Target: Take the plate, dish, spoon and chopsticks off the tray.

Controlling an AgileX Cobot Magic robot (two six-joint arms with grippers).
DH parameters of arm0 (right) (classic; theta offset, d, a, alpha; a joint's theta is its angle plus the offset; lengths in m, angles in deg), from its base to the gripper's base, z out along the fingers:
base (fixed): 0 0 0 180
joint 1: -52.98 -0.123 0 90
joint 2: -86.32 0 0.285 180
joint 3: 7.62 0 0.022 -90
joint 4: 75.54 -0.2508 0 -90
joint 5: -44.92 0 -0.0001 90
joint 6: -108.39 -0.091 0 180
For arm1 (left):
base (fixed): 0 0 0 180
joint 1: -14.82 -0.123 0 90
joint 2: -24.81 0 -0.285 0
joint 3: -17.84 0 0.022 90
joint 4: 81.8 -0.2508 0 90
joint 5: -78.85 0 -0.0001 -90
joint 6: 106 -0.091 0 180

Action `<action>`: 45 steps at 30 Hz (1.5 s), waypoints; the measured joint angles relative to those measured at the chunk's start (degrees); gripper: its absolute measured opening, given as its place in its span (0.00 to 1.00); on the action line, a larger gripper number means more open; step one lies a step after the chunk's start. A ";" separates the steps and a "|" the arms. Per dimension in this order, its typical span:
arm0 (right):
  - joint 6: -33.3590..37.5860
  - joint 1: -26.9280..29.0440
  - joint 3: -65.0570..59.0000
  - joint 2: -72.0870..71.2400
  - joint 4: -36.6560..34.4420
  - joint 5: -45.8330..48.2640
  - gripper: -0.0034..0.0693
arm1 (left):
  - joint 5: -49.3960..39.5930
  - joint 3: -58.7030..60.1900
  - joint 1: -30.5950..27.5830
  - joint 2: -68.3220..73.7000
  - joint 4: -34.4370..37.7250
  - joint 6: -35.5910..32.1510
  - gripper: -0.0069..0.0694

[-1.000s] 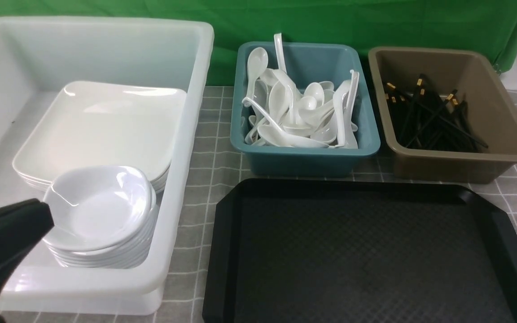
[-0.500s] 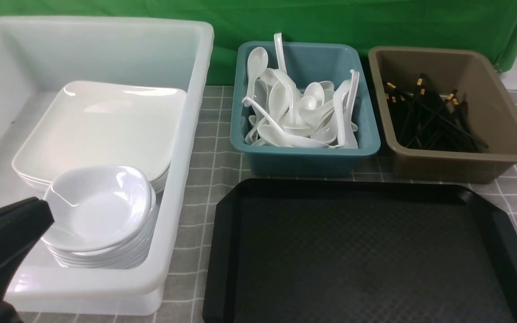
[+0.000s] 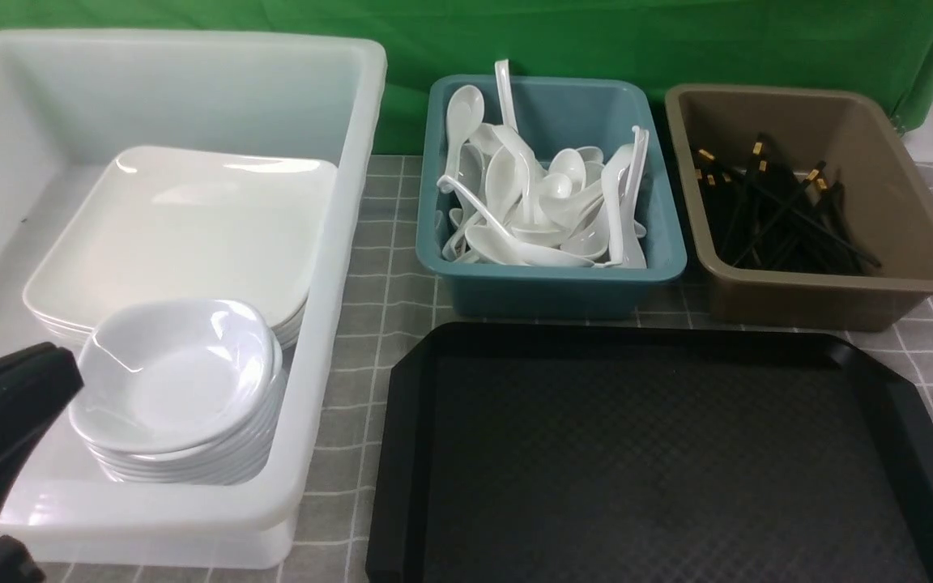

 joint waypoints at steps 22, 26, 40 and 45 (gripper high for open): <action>0.00 0.00 0.00 0.00 0.01 0.00 0.26 | 1.88 20.65 -18.38 -19.86 -13.69 10.63 0.10; 0.00 0.00 0.00 0.00 0.01 -0.05 0.27 | -0.08 20.65 -18.38 -19.86 -13.94 10.63 0.10; 0.00 0.00 0.00 0.00 0.01 -0.05 0.30 | -0.31 20.65 -18.38 -19.86 -15.64 10.63 0.10; 0.00 0.00 0.00 0.00 0.01 -0.05 0.32 | -0.38 20.65 -18.38 -19.86 -15.64 10.63 0.10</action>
